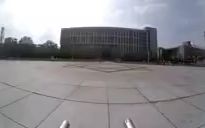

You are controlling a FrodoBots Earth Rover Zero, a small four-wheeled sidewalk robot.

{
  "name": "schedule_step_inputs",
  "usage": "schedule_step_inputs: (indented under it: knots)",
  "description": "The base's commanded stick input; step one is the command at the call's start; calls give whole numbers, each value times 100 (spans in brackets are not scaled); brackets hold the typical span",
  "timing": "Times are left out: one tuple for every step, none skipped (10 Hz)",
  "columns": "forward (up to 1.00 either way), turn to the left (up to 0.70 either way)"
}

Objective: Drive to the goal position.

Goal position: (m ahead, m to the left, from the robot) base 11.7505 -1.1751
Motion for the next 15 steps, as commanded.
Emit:
schedule_step_inputs:
  knots:
    - [0,0]
    - [18,0]
    - [95,0]
    - [100,0]
    - [100,0]
    - [100,0]
    - [100,-28]
    - [100,-39]
    - [100,-40]
    - [100,-6]
    - [100,0]
    - [100,0]
    - [100,0]
    - [100,0]
    - [94,0]
